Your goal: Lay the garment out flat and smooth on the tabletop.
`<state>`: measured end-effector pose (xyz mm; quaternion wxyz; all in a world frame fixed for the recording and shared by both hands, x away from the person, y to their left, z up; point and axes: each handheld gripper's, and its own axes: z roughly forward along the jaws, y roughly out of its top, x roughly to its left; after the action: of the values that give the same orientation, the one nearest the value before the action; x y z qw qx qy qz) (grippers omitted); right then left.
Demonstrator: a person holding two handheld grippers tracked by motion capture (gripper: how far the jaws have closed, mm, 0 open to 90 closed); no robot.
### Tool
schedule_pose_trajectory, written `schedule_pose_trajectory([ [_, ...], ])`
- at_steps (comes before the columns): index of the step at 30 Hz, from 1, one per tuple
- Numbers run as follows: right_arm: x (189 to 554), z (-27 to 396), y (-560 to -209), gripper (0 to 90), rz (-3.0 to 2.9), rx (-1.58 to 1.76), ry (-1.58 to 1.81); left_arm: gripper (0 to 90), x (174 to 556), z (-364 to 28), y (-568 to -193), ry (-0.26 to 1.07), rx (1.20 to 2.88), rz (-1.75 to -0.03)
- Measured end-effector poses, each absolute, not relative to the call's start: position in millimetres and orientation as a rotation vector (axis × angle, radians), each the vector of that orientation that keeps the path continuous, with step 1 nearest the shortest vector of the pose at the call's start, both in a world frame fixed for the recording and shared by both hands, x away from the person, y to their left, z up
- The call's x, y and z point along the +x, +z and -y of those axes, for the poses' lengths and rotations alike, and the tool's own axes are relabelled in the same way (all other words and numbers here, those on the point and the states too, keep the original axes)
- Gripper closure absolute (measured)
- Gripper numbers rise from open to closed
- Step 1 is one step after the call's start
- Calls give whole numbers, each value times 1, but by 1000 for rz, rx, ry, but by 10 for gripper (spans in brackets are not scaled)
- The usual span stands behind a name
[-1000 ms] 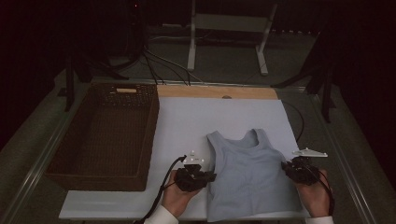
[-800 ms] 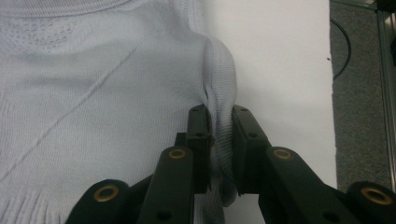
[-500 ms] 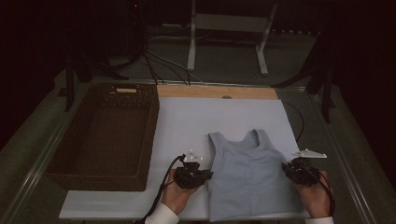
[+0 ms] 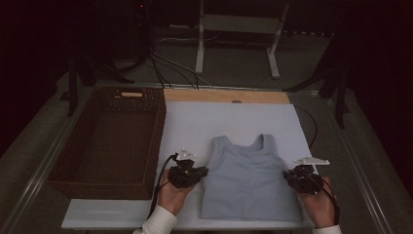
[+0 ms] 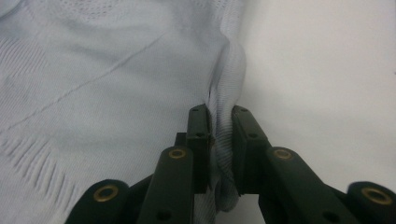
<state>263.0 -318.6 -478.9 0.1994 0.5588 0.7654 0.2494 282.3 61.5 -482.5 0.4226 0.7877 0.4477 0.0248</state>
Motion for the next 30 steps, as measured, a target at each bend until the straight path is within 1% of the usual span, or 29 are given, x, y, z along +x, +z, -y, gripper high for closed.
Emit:
schedule_pose_trajectory([
  [5, 264, 307, -479, 797, -2175, 1541, 729, 844, 281, -75, -481, 75, 1956, -1148],
  [9, 262, 303, -478, 796, -2182, 1536, 728, 844, 280, -76, -484, 67, 1959, -1154],
  [18, 253, 320, -476, 795, -2158, 1577, 735, 841, 276, -59, -485, 33, 1986, -1114],
  [21, 249, 328, -477, 796, -2148, 1593, 732, 841, 272, -53, -485, -2, 2002, -1099],
  [24, 245, 334, -478, 793, -2141, 1610, 752, 836, 269, -51, -484, -2, 2002, -1085],
  [25, 244, 335, -478, 785, -2141, 1604, 772, 822, 269, -52, -483, 6, 1993, -1075],
  [27, 243, 337, -478, 733, -2127, 1597, 791, 744, 269, -55, -481, 30, 1971, -1068],
  [30, 244, 338, -478, 665, -2115, 1584, 808, 674, 270, -58, -478, 37, 1950, -1063],
])
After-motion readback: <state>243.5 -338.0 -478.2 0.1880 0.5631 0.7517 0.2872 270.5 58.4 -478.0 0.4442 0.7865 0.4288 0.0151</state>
